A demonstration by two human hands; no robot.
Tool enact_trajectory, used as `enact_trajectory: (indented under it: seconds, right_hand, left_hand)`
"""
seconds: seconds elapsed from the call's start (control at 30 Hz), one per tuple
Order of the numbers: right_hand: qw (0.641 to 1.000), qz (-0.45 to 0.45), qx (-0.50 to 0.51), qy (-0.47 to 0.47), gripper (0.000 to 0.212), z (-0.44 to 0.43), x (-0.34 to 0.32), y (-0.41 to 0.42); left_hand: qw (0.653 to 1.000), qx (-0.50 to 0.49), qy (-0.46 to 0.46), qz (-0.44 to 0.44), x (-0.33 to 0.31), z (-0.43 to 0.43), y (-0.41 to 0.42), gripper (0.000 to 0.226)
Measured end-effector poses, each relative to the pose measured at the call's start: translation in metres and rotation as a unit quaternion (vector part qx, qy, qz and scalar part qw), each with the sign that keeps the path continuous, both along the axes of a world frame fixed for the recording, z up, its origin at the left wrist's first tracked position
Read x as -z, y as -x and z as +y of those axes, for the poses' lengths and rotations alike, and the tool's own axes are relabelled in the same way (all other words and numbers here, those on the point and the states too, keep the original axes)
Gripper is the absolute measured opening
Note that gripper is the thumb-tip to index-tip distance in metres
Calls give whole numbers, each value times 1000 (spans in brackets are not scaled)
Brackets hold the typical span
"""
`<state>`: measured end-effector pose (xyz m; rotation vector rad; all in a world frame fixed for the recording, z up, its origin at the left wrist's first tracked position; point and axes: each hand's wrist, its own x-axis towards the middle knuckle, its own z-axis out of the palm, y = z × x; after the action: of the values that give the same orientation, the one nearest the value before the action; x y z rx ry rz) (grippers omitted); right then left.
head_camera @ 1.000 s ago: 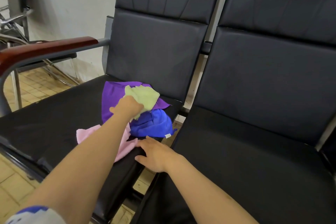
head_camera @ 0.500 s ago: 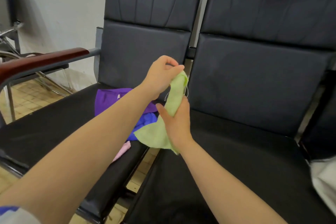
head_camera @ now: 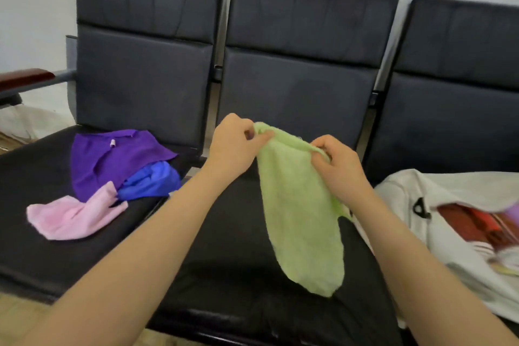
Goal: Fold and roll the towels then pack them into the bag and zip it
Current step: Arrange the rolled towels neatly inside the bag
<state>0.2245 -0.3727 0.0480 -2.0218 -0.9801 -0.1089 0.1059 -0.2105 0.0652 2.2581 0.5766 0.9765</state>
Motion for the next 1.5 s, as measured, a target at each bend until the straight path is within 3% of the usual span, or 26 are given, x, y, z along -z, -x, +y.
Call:
enact_trajectory:
  seconds: [0.03, 0.1, 0.2, 0.33, 0.37, 0.43, 0.53, 0.67, 0.73, 0.8, 0.9, 1.03, 1.13, 1.2, 1.3, 1.4, 1.5]
  right_hand:
    - [999, -12, 1, 36, 13, -13, 4, -2]
    - [996, -28, -1, 83, 13, -34, 14, -4]
    - [995, -3, 9, 99, 12, -58, 31, -7]
    - [994, 101, 35, -26, 18, -77, 44, -7]
    - [991, 117, 32, -56, 18, -80, 42, -7]
    - [982, 159, 26, -103, 12, -84, 35, -8]
    - [945, 285, 20, -159, 8, -89, 33, -13]
    - [860, 473, 45, -185, 23, -83, 44, -20]
    - [829, 538, 35, -149, 27, -83, 47, -24]
    - [828, 555, -10, -77, 15, -86, 46, -26]
    - [836, 546, -25, -51, 13, -87, 52, -35]
    - [840, 488, 92, -220, 13, -73, 60, -42]
    - [901, 358, 152, -191, 29, -62, 67, -30]
    - [947, 240, 145, -155, 40, -52, 69, -9]
    - [980, 135, 67, -126, 43, -32, 76, 27]
    - [985, 128, 9, -113, 17, -21, 86, 50]
    - [980, 154, -4, -123, 24, -21, 87, 49]
  left_hand:
    - [999, 4, 25, -33, 4, -9, -1, 43]
    - [984, 58, 142, -87, 13, -22, 1, 29]
    - [937, 129, 314, -83, 28, -34, 7, 35]
    - [947, 90, 296, -88, 55, -36, 17, 26]
    - [938, 87, 320, -102, 58, -37, 22, 14]
    - [919, 70, 375, -102, 65, -32, 28, 16]
    - [899, 30, 434, -56, 72, -19, 26, 11]
    - [849, 7, 526, -48, 80, -9, 16, 40]
    - [820, 8, 571, -29, 84, -6, 12, 44]
    - [794, 8, 608, -11, 86, -3, 10, 43]
    - [789, 9, 614, -31, 89, 7, 10, 41]
    - [866, -38, 497, -36, 94, -1, 9, 14]
    - [910, -53, 412, -17, 95, -23, 9, 8]
    - [918, -29, 396, -21, 93, -44, 5, 8]
    - [912, 56, 405, -34, 89, -78, -1, 5]
    - [926, 121, 358, -16, 90, -96, 0, 31]
    - [941, 140, 308, -6, 93, -97, 5, 52]
